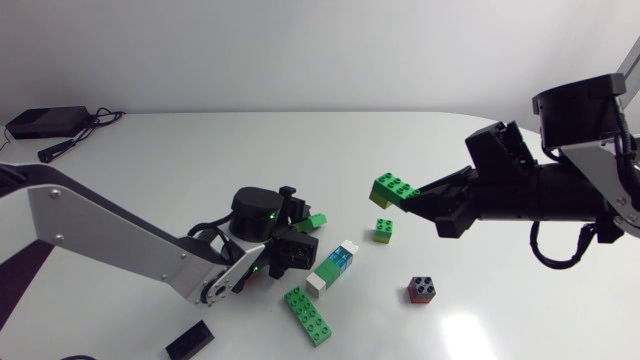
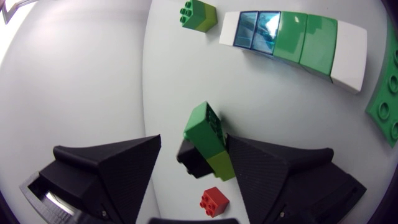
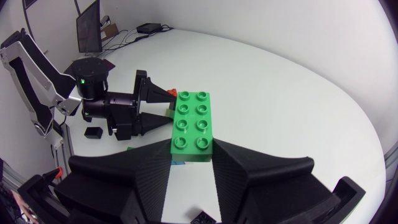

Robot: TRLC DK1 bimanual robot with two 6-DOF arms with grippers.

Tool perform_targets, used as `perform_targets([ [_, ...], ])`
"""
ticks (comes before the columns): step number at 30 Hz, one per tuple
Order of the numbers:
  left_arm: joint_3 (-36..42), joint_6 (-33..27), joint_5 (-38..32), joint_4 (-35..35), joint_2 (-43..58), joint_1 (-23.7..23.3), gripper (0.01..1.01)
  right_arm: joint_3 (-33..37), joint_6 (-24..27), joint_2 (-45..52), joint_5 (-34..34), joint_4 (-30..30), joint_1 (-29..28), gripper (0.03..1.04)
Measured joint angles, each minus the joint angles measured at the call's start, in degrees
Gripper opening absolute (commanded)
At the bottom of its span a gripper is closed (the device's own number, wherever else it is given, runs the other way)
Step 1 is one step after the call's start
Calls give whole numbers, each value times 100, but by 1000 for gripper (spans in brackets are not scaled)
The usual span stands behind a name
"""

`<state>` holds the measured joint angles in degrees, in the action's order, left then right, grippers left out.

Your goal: Separate the duplo bricks

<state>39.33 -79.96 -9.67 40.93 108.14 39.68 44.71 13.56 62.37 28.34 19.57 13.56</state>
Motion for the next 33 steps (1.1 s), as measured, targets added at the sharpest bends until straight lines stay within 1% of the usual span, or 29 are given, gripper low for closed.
perform_targets([
  [6,-55,-63,0,-4,-39,-9,890,0,0,0,22,2,0,193],
  [10,-195,-66,0,-57,-332,-35,892,0,2,-22,90,17,0,193],
  [12,-208,-26,0,-289,-616,-35,907,0,2,-57,149,26,0,193],
  [14,-142,227,50,-935,-1097,-31,907,-2,2,-81,170,26,0,193],
  [16,66,745,223,-1759,-1580,-15,907,-9,-4,-83,173,24,0,193],
  [18,387,1392,433,-2500,-1965,46,905,-26,-55,-83,216,13,0,193],
  [19,525,1650,522,-2719,-2076,83,905,-42,-92,-83,245,-9,0,193],
  [21,894,2459,852,-3215,-2317,190,903,-109,-254,-83,308,-120,0,193],
  [22,1025,2833,1012,-3355,-2393,236,903,-138,-345,-83,323,-177,0,193],
  [27,1316,4262,1585,-3648,-2490,407,898,-144,-704,-83,389,-361,0,193],
  [33,1469,5320,1869,-3733,-2396,466,897,-109,-1073,-118,428,-540,-7,193],
])
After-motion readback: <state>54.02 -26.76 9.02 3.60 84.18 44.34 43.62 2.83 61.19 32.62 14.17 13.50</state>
